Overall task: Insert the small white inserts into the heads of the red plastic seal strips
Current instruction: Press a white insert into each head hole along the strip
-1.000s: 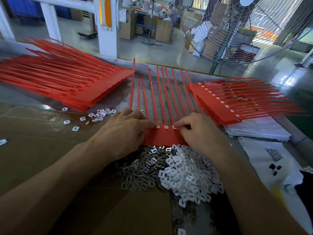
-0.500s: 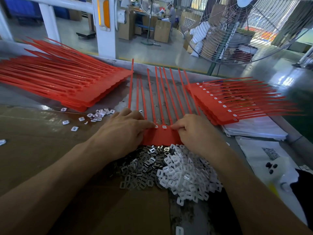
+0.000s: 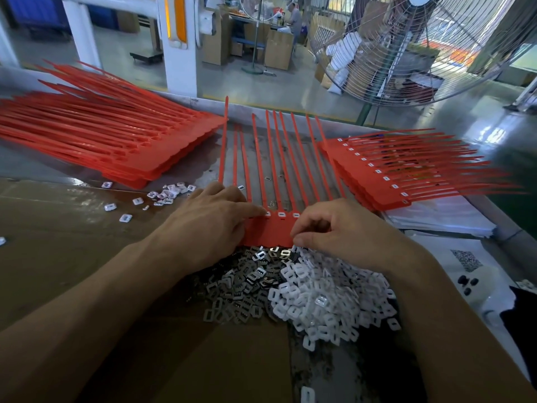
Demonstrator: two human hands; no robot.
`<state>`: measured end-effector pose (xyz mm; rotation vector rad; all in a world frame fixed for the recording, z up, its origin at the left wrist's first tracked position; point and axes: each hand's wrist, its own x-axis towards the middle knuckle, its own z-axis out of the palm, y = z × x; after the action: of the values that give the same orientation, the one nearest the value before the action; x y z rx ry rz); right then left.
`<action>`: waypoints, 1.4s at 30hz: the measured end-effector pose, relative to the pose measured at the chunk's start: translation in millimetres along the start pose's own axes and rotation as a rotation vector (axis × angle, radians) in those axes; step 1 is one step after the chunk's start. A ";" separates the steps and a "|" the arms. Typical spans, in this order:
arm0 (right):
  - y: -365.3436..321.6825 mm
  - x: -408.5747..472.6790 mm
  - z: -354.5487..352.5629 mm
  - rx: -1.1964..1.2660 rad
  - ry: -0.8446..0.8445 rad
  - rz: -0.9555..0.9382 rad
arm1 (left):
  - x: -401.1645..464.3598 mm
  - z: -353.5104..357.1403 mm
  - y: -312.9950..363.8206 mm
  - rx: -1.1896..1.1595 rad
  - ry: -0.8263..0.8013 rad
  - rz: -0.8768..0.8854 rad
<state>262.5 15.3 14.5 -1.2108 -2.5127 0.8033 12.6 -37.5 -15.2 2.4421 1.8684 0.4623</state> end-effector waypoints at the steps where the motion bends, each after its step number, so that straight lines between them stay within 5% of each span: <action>1: -0.7 0.1 1.0 0.014 -0.007 -0.004 | 0.0 -0.2 0.1 -0.001 0.000 -0.001; 21: -10.8 -2.9 2.5 0.003 -0.046 0.038 | 0.1 -0.7 -0.4 0.007 -0.005 0.001; 42: 0.4 6.3 12.3 0.196 0.270 0.014 | -0.4 -1.8 0.0 0.000 -0.013 0.003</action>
<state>253.5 15.8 4.1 -1.1836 -2.1593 0.8074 12.0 -38.2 -13.6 2.4419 1.8601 0.4458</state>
